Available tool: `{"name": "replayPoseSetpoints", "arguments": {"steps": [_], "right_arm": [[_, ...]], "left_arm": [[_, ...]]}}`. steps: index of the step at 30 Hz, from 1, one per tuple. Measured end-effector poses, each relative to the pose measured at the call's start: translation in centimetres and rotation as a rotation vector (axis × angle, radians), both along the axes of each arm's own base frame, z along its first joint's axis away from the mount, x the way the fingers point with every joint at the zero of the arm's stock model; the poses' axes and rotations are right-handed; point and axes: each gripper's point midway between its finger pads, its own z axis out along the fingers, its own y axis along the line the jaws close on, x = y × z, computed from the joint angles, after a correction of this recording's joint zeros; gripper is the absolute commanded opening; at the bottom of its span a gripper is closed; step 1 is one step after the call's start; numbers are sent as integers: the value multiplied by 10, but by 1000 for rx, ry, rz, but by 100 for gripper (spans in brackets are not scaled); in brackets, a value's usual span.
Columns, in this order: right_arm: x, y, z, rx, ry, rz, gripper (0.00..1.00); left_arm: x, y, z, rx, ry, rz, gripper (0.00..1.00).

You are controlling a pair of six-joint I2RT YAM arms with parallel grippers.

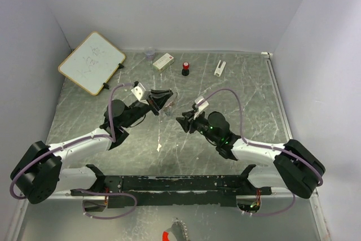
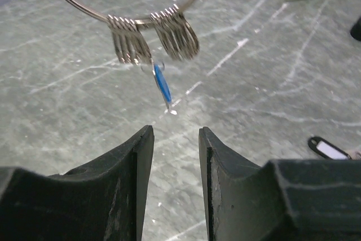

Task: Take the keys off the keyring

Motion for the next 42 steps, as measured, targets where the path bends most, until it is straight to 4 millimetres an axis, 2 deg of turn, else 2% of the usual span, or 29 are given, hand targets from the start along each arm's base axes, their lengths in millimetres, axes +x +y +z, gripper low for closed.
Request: {"name": "replayPoseSetpoints", "arguments": {"steps": [6, 17, 23, 28, 36, 42], "right_arm": [[-8, 17, 14, 44, -59, 63, 38], [-11, 34, 8, 33, -82, 102, 38], [-5, 42, 11, 29, -107, 104, 38], [0, 45, 16, 29, -133, 92, 37], [5, 47, 12, 22, -139, 83, 35], [7, 49, 13, 33, -143, 81, 34]], "left_arm": [[-5, -3, 2, -27, 26, -32, 7], [-10, -5, 10, -79, 46, -63, 7], [-13, -6, 15, -101, 47, -83, 7], [-16, -7, 17, -109, 53, -96, 7], [-23, -2, 34, -143, 24, -108, 7], [-25, -1, 39, -157, 16, -112, 7]]}}
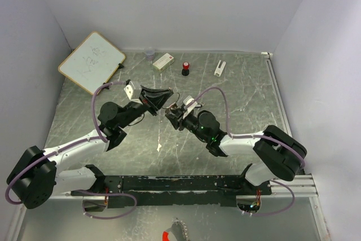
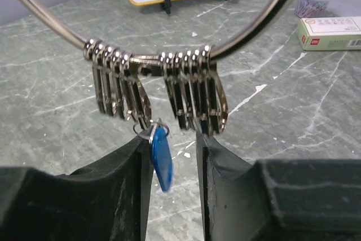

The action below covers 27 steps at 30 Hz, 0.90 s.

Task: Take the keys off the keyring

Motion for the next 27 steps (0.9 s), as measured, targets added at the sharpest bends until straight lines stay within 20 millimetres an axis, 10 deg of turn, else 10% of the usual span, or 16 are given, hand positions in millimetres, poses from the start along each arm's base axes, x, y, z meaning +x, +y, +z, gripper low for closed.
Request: {"name": "replayPoseSetpoints", "arguments": {"steps": [7, 22, 27], "right_arm": [[2, 4, 5, 18, -2, 4, 0], [-6, -10, 3, -54, 110, -80, 0], [-10, -12, 35, -122, 186, -170, 0]], "left_arm": [[0, 0, 0, -1, -1, 1, 7], [32, 23, -10, 26, 41, 220, 32], [53, 38, -31, 65, 109, 356, 44]]}}
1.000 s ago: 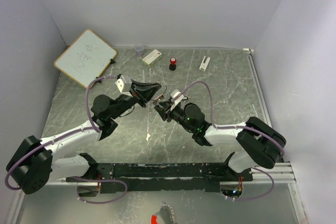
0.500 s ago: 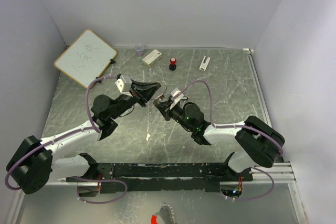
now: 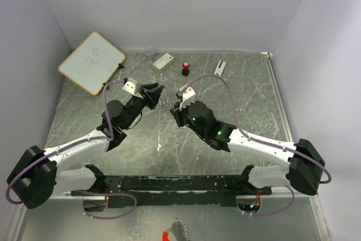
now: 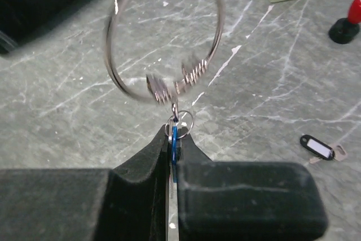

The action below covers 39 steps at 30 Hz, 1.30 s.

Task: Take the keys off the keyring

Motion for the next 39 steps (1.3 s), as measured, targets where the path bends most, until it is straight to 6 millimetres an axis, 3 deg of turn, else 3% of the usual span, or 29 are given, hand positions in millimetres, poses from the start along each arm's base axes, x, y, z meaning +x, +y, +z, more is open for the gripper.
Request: {"name": "replayPoseSetpoints", "arguments": {"steps": [4, 8, 10, 16, 21, 28, 32, 39], "right_arm": [[-1, -5, 28, -59, 61, -88, 0], [-9, -11, 34, -175, 107, -164, 0], [-15, -13, 31, -254, 117, -198, 0], [-25, -25, 23, -423, 94, -276, 0], [-25, -39, 28, -465, 59, -338, 0], [-28, -45, 54, -424, 27, -362, 0], [-29, -46, 70, -395, 18, -374, 0], [-33, -47, 76, -397, 24, -372, 0]], "left_arm": [[9, 10, -15, 11, 36, 75, 55], [13, 14, -25, 31, 69, 103, 70], [13, 14, -28, 37, 79, 103, 98], [6, 10, -41, 63, 100, 66, 99], [1, 11, -46, 96, 121, 50, 100], [-14, 2, -44, 111, 70, -43, 84], [-32, -13, -46, 126, 2, -173, 100], [-59, -40, -35, 111, -122, -385, 100]]}}
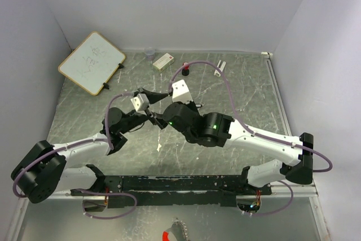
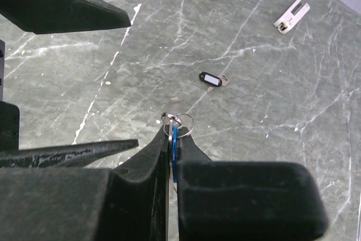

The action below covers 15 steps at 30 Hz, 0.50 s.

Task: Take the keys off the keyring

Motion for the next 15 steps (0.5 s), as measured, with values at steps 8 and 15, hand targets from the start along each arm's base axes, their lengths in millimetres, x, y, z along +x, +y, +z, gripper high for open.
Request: {"name": "replayPoseSetpoints", "arguments": {"steps": [8, 15], "right_arm": [[-3, 11, 22, -6, 46, 3, 0], [-10, 10, 18, -92, 148, -37, 0]], "left_arm": [[-15, -6, 21, -49, -100, -86, 100], [-20, -3, 27, -85, -134, -89, 100]]}}
